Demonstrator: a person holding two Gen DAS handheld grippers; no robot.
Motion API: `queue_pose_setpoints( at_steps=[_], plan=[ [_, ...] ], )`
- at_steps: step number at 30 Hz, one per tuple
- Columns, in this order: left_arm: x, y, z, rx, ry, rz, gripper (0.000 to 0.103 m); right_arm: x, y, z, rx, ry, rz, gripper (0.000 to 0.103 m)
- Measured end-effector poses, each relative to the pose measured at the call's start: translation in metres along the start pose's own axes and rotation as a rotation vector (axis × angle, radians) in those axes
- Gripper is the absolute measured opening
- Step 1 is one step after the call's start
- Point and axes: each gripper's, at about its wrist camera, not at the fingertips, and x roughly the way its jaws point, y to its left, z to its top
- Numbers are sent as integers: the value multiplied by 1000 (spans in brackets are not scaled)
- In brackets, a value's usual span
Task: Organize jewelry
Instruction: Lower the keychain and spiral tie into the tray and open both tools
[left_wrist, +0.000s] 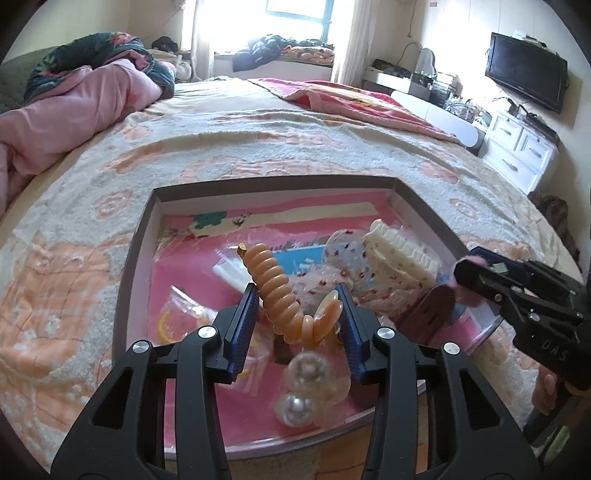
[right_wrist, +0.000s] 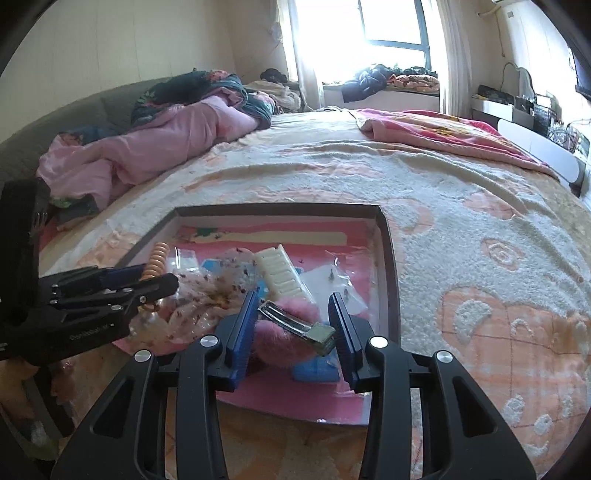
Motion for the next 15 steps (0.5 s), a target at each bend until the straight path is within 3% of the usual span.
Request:
queue_pose_setpoints(
  at_steps=[8,10,15],
  plan=[
    [9,2,-1,-2,27,-13,38,11,-16,-1,70,36,1,40],
    [9,0,-1,0,29,-11,41,10,-15,-1,65,35,-1,48],
    [6,-1,-2,2,25,-11,47,6,-12,-2,62,27,3,52]
  ],
)
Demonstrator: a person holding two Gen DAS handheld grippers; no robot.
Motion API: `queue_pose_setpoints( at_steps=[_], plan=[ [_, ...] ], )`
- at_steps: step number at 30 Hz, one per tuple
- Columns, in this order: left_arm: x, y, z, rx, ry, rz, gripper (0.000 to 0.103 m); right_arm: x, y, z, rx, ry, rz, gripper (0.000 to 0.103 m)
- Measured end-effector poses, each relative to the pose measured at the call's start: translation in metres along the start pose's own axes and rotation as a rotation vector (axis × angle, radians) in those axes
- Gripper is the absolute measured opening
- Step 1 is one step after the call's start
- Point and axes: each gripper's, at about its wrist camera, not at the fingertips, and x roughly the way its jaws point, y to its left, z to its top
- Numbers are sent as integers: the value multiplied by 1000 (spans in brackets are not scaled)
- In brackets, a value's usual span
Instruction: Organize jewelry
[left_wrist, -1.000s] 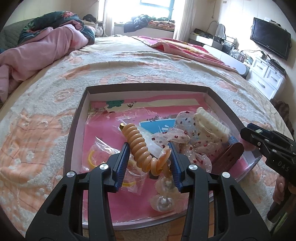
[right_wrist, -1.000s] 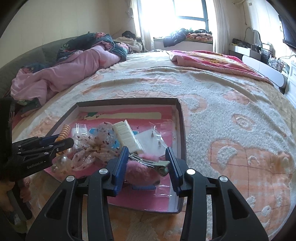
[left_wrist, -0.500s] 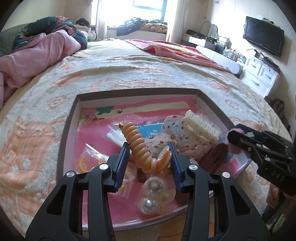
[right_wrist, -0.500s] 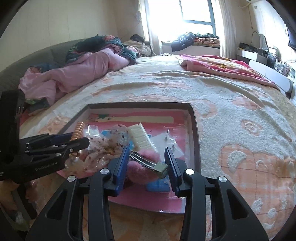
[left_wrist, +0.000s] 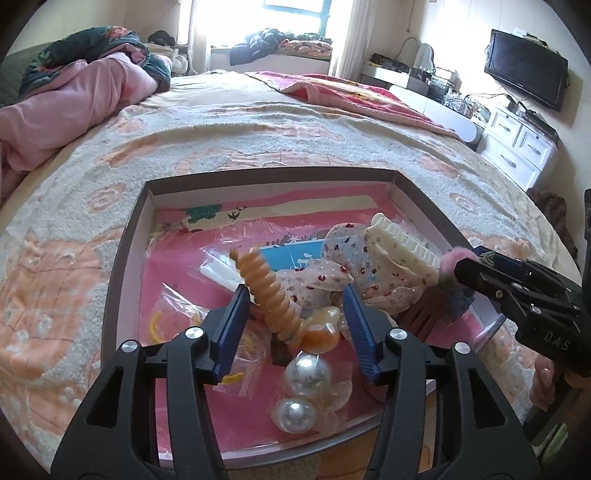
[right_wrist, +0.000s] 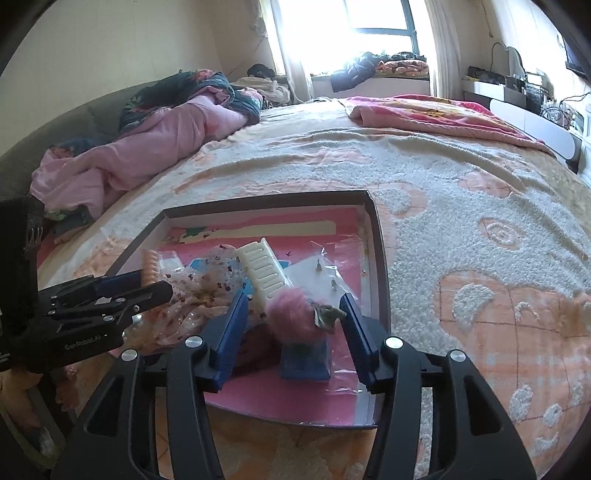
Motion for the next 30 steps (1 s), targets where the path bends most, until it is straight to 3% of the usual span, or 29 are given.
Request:
queue_pose_setpoints(
  at_steps=[8,17,21,30],
  plan=[
    [-8,-1,0,-4,-9,6,60,-11,3,-2,-8,-21,-11,64],
    [-26,4,1,-29,-39,8,90,-36,6,0,-20,-88,-38,88],
    [-35,5,-1,-39,-60,16,92,-46,7,-1,-33,-112,-51,95],
    [-65,4,-10,-44,-98,38,92,-65,11,-6,-33,-153,-71,96]
  ],
)
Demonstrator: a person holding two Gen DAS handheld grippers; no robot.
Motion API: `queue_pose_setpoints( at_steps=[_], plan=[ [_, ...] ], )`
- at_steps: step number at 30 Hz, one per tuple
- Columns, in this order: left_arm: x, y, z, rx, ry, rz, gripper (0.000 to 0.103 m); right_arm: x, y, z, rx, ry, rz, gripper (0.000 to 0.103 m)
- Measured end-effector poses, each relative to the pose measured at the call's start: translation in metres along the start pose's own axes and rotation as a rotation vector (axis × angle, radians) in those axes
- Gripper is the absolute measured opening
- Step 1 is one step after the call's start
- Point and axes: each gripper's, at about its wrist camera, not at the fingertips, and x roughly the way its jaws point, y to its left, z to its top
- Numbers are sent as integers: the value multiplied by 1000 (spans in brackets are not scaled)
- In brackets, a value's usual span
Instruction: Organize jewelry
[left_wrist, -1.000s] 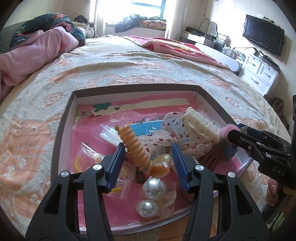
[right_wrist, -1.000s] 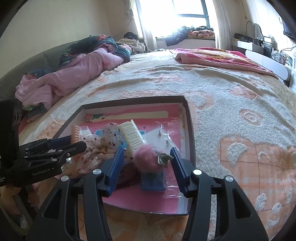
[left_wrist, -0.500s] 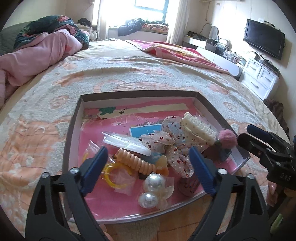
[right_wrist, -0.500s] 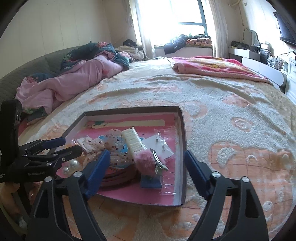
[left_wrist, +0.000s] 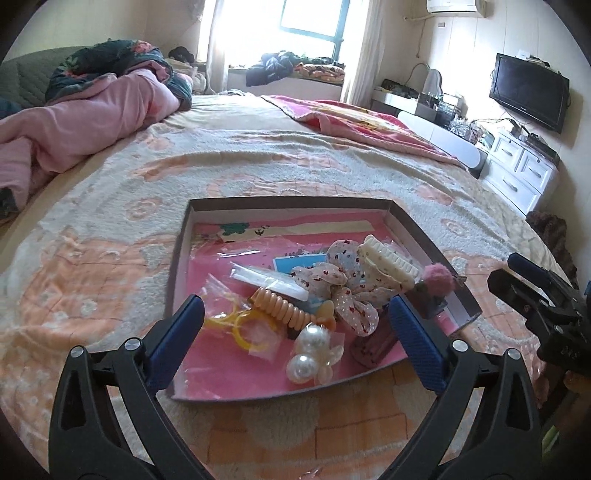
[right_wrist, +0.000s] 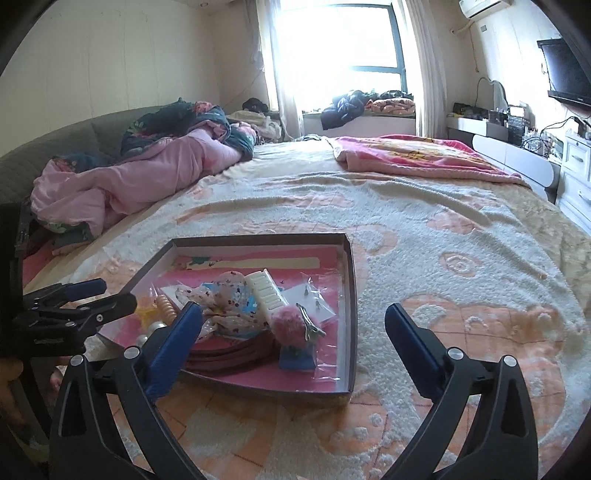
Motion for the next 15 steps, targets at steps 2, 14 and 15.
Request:
queue_pose_setpoints(
  at_steps=[2,14,15],
  plan=[
    [-7,1,-2,2,-15,8,92,-6,1,0,-7,-12,-7,96],
    [-47,3,-21,0,-90,11,92,-41,15,-15,-32,-70,-19,97],
    [-50,3,-25,-1,-102,10,92,-43,17,-17,-34,-72,-18,97]
  ],
)
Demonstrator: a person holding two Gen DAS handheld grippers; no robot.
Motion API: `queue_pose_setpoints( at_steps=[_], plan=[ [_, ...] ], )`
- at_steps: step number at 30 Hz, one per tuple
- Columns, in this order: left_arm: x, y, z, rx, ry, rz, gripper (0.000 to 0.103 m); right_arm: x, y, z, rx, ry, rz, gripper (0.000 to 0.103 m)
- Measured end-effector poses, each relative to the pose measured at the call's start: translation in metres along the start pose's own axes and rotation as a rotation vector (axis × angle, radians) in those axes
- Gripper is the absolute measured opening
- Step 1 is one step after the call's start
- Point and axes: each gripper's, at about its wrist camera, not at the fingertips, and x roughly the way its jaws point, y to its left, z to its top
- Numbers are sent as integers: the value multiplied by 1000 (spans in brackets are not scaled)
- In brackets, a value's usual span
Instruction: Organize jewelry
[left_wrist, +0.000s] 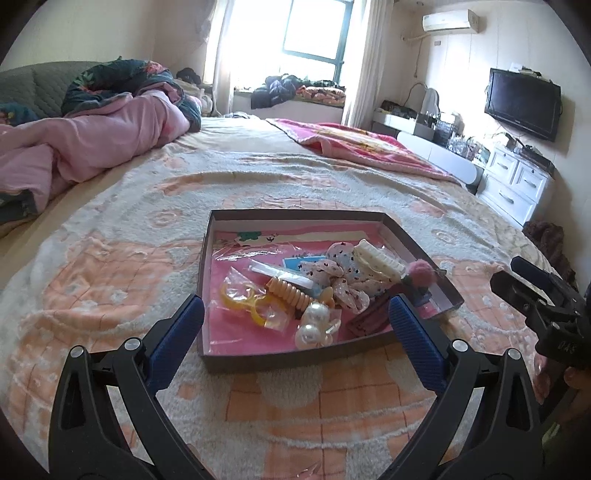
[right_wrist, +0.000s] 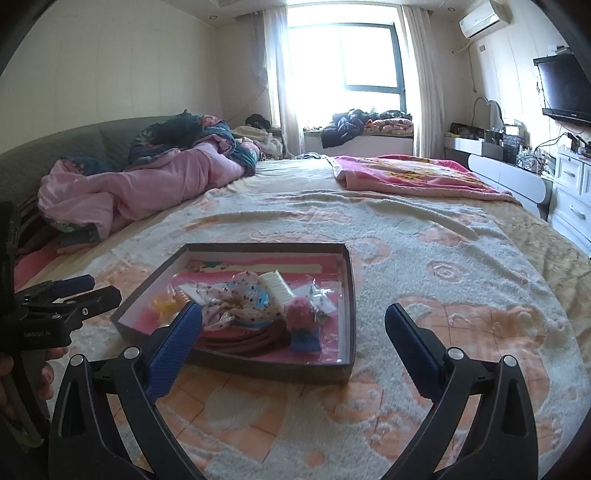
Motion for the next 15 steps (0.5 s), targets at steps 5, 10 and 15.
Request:
queue_pose_setpoints(
  at_steps=[5,10,15],
  plan=[
    [-13,1,-14,-10,-19,16,92,-9,9,-5,-2,-22,13,97],
    [-21,3,-24,-15,-25,42,92,-19,17,-12,-9,-43,6,97],
    [-29,2,-33,-22,-37,62,92,-32,20,-20,0,-79,-20,97]
  ],
)
